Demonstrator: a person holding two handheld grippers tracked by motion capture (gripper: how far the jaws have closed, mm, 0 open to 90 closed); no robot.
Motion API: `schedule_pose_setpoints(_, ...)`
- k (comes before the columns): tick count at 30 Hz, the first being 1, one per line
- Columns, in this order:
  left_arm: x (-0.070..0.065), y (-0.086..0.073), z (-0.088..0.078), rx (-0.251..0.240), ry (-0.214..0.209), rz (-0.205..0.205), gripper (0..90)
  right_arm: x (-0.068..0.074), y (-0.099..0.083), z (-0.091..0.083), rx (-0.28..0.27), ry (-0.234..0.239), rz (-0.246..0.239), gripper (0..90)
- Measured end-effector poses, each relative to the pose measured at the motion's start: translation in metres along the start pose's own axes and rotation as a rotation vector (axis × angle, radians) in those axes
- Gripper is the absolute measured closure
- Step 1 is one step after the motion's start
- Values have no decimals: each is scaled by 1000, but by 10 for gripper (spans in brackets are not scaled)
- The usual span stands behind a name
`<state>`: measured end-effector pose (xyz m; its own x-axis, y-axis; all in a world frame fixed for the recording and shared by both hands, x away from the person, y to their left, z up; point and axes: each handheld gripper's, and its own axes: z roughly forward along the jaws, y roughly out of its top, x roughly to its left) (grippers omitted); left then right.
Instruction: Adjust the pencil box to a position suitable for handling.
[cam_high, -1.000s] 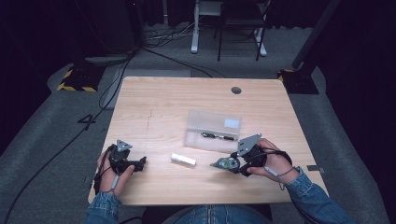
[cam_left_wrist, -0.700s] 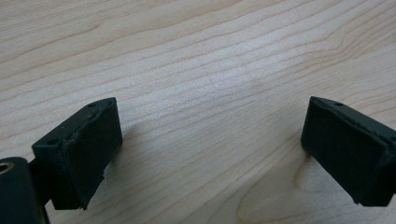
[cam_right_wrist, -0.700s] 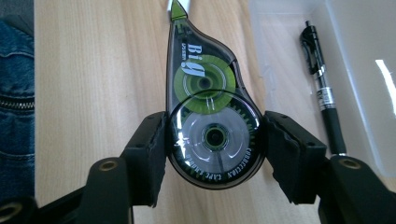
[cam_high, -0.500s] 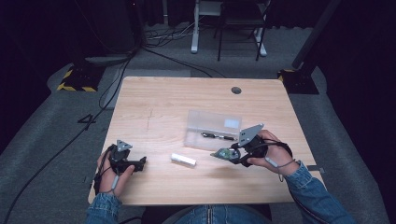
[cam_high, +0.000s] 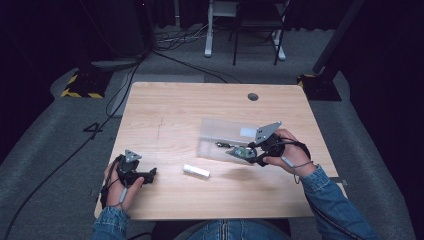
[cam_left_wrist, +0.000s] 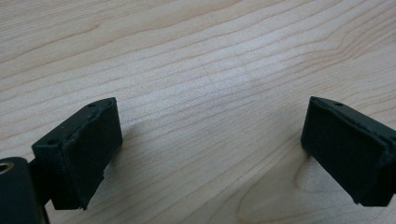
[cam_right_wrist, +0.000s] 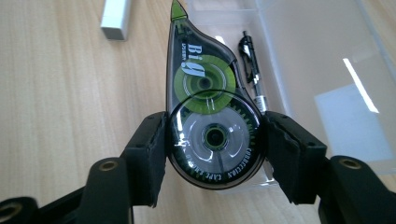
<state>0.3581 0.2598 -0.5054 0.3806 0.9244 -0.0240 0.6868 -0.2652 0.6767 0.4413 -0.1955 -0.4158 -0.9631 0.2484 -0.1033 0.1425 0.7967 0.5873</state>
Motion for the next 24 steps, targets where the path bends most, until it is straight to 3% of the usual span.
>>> schedule_pose_setpoints(4, 0, 0, 0, 1, 0, 0, 55, -8, -2, 0, -3, -21, -4, 425)
schedule_pose_setpoints(14, 0, 0, 0, 0, 0, 0, 55, -27, -7, 5, -17, -49, 39, 425)
schedule_pose_setpoints(24, 0, 0, 0, 0, 0, 0, 55, -37, -7, 18, 11, -39, 42, 425)
